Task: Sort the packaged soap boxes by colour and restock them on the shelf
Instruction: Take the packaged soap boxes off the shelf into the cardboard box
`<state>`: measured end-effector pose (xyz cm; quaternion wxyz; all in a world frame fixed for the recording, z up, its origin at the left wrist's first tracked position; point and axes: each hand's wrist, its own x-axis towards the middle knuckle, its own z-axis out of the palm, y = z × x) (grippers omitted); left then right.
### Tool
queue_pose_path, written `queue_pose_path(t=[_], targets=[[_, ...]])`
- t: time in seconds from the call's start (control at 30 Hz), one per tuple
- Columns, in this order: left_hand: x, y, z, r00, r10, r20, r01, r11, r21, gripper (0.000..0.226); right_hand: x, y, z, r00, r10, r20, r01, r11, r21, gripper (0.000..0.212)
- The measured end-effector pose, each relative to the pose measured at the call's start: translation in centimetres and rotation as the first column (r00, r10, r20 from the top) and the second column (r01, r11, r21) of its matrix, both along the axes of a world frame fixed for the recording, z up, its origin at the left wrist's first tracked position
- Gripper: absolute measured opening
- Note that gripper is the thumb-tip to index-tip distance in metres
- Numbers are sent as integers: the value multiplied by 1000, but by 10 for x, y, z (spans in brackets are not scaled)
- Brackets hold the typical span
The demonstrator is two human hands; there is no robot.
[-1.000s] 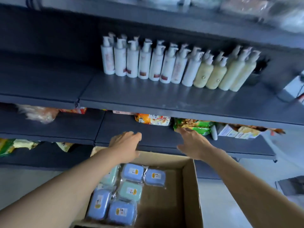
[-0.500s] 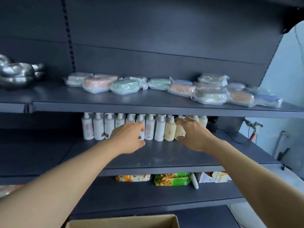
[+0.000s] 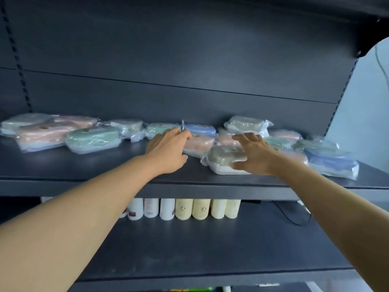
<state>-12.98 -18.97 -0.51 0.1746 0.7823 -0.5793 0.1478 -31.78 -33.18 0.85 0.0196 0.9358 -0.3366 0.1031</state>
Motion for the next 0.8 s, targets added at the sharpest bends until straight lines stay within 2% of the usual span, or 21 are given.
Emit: queue_pose_path(t=[0.17,0.27,0.37,0.6,0.7,0.8], targets=[[14,-69,3,999,10,32,-15,989,149,63,4,-44,1,986,110,-129,-93,987,130,93],[21,-91,5,999,15,-46,-1,958,287,71,5,-53,-3,969,182,-167,-159,977,144,101],[26,-100,7,993,57,-102,-9,907,421,87,7,-56,-5,963,236,-129,-221,968,119,105],[46,-88,6,991,128,-33,-99,881,462,95,7,-42,-5,971,232,-51,-228,971,76,102],[47,-69,10,986,159,-47,-120,882,455,90,2,-22,-2,977,205,-57,-200,976,81,102],[41,-55,11,993,116,-34,-90,894,438,78,-7,1,4,983,173,-67,-168,983,75,101]])
